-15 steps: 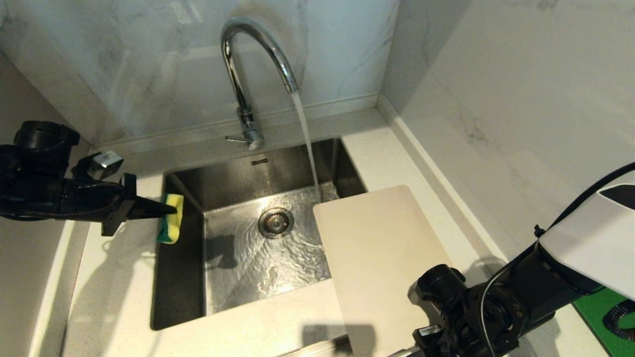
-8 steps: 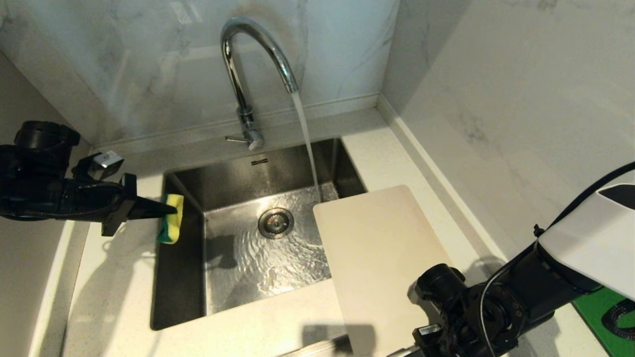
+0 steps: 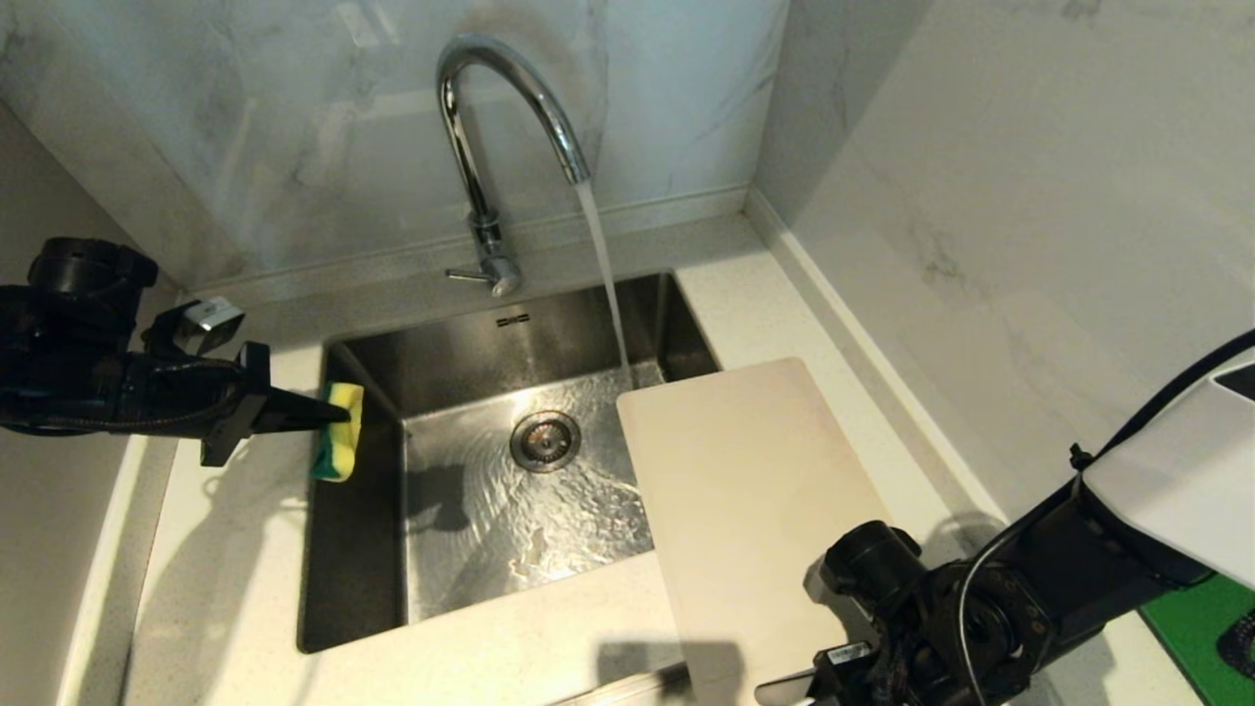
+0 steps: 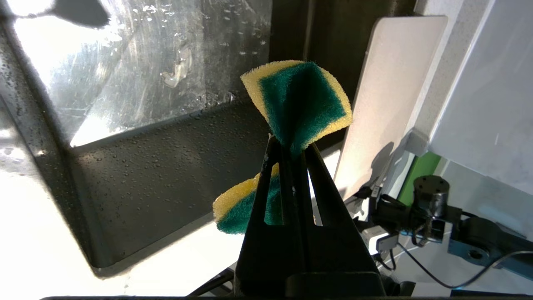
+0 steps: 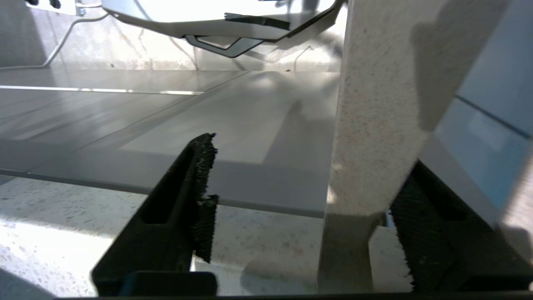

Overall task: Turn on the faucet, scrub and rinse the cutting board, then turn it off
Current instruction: Put down the cutting board, then put down the cleaning cloth

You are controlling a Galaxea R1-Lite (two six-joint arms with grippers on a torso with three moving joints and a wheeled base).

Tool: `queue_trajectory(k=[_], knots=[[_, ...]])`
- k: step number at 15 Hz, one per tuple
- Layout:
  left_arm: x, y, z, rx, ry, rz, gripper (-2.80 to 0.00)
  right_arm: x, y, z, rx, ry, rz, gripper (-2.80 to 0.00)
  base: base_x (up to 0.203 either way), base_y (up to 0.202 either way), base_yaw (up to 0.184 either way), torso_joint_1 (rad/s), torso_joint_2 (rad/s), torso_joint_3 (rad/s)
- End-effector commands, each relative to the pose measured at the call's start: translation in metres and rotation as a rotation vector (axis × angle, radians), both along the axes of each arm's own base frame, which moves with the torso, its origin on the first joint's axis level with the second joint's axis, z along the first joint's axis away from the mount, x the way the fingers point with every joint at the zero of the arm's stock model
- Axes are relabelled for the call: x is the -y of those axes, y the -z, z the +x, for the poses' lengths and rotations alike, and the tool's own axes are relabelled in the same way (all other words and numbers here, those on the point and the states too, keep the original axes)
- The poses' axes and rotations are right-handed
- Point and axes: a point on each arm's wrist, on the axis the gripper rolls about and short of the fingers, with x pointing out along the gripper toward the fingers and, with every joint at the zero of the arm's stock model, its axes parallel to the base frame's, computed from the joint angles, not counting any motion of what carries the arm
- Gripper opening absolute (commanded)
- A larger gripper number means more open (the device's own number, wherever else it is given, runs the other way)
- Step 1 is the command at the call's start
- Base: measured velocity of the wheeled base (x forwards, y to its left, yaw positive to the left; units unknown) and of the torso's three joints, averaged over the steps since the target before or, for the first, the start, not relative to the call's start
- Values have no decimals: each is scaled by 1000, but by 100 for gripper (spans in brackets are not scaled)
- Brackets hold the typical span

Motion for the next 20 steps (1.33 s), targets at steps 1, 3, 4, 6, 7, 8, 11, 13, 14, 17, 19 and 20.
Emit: queue_trajectory(k=[1,3,4,6,7,8,11,13,14,17,19,20], knots=[[1,-2,-2,1,4,-4,-280,-1,-14,-10,44,-25,18,0,0,0,0,0,0,0],[3,-5,-4,12,10,-4,-280,2,-25,-23,72,-35,30,0,0,0,0,0,0,0],[3,-6,-6,15,11,-4,-280,4,-29,-28,85,-35,35,0,0,0,0,0,0,0],[5,-9,-9,24,18,-4,-280,7,-39,-37,120,-27,53,0,0,0,0,0,0,0],[6,-10,-10,26,20,-4,-280,9,-44,-40,140,-24,63,0,0,0,0,0,0,0],[6,-10,-10,28,20,-4,-280,10,-49,-43,160,-22,72,0,0,0,0,0,0,0],[8,-12,-13,32,24,-3,-280,12,-67,-49,233,-22,108,0,0,0,0,0,0,0],[10,-11,-13,30,32,-3,-280,11,-83,-47,301,-21,154,0,0,0,0,0,0,0],[11,-11,-13,29,37,-3,-280,10,-92,-46,324,0,188,0,0,0,0,0,0,0],[12,-11,-15,27,39,-3,-280,5,-114,-36,351,78,310,0,0,0,0,0,0,0],[13,-12,-15,30,41,-3,-280,1,-131,-27,358,141,405,-280,0,0,0,0,0,0],[13,-12,-16,31,43,-3,-280,-1,-138,-21,361,161,442,-280,0,0,0,0,0,0]])
